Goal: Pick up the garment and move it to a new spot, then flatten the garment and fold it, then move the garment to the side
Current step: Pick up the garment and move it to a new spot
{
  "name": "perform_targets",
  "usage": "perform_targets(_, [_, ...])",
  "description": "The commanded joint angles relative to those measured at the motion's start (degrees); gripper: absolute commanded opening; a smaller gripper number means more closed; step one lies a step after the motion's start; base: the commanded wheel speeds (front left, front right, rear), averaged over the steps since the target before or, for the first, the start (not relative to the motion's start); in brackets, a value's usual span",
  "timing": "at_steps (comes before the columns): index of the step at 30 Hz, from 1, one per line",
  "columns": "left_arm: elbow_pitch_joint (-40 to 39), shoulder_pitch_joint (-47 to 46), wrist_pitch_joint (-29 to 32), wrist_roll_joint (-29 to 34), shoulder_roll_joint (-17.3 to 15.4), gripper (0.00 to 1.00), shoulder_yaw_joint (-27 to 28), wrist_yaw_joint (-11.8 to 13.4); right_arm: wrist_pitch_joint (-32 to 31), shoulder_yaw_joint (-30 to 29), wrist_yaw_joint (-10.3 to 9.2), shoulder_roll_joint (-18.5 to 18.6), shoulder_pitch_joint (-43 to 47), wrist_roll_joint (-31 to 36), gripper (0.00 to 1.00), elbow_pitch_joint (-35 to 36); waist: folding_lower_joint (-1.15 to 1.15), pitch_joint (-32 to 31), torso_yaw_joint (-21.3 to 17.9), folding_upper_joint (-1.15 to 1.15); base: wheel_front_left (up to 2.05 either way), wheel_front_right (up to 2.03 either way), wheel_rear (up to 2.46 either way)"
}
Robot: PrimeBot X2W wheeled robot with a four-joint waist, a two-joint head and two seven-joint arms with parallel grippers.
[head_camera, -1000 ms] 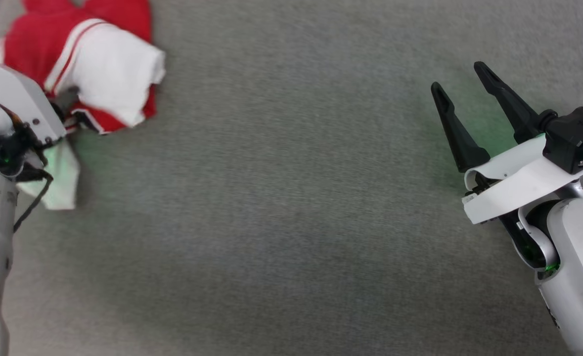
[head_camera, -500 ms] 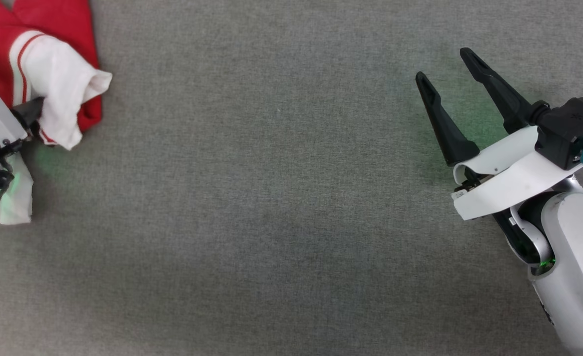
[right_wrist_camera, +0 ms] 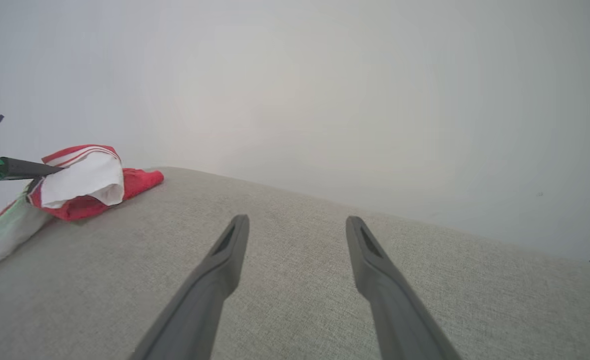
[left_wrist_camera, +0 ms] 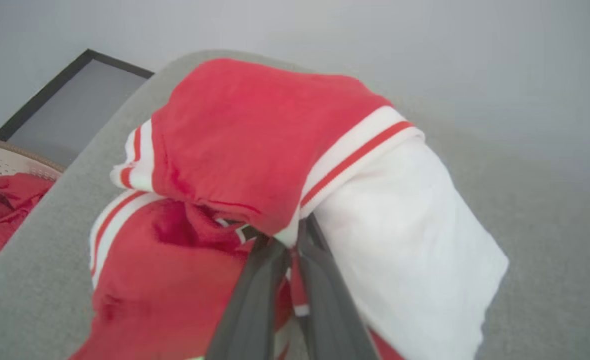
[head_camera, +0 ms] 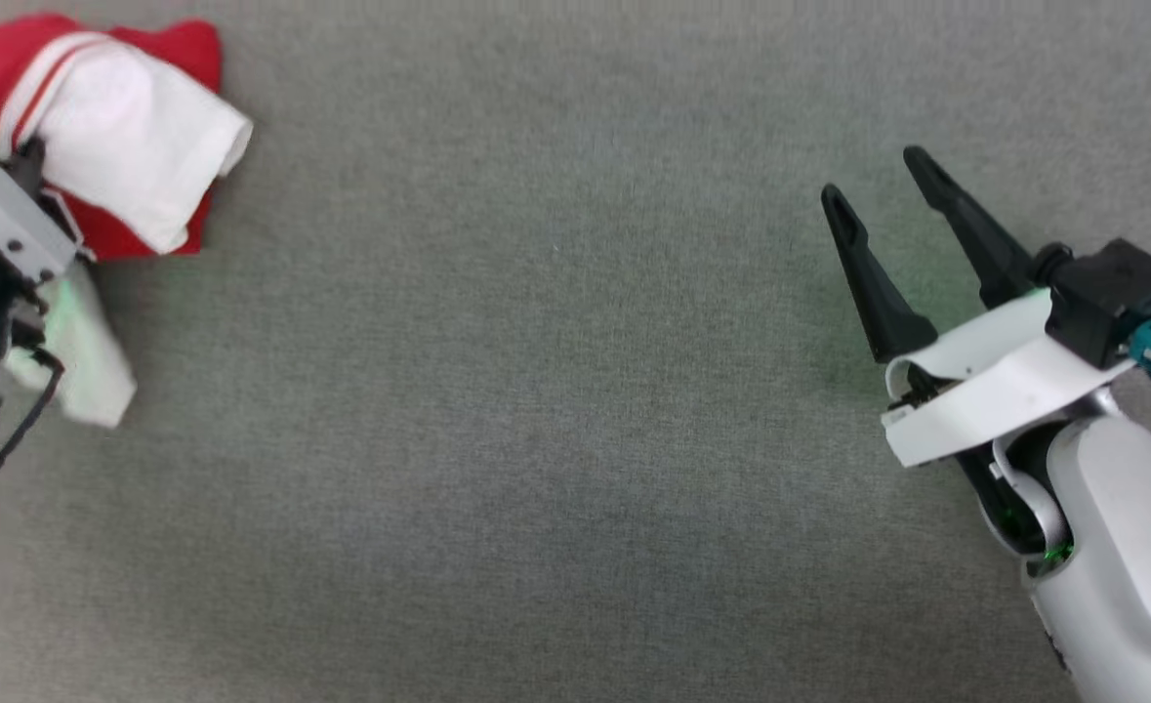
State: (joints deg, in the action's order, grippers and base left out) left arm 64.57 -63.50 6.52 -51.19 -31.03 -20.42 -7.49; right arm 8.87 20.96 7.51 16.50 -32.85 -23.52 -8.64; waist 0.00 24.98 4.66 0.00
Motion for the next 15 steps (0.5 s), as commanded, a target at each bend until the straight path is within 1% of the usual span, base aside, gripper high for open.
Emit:
perform_targets(1, [-0.64, -0.64, -0.38, -0.82, 0.5, 0.0, -0.23, 0.02, 0.57, -0.36, -0.04, -0.18, 1.29, -0.35, 1.0, -0.54, 0.0, -2.71, 0.18, 0.0, 0.0, 0.0, 0.0])
perform_targets(4, [-3.75, -1.07, 0.39, -2.57, 1.46, 0.0, -1.45, 0.03, 1.9, -1.63, -0.04, -0.94, 2.85, -1.19, 1.0, -1.69, 0.0, -4.69, -0.09, 0.0, 0.0, 0.0, 0.0])
perform_targets(8, [-9.87, -1.31, 1.81, -5.95, 2.7, 0.0, -3.7, 0.02, 3.42, -3.85, -0.04, -2.21, 5.42, -2.32, 1.0, -3.07, 0.0, -6.91, -1.04, 0.0, 0.0, 0.0, 0.0])
perform_targets(11, [-15.22, -1.34, 2.91, -7.9, 4.23, 0.0, -6.41, 0.02, 4.44, -5.65, -0.04, -3.23, 7.13, -2.69, 1.0, -3.73, 0.0, -8.06, -2.47, 0.0, 0.0, 0.0, 0.0])
perform_targets(15, [-21.54, -1.55, 4.8, -7.56, 5.55, 0.0, -12.08, 0.02, 5.31, -8.03, -0.04, -4.66, 9.13, -3.3, 1.0, -3.94, 0.0, -8.73, -5.01, 0.0, 0.0, 0.0, 0.0])
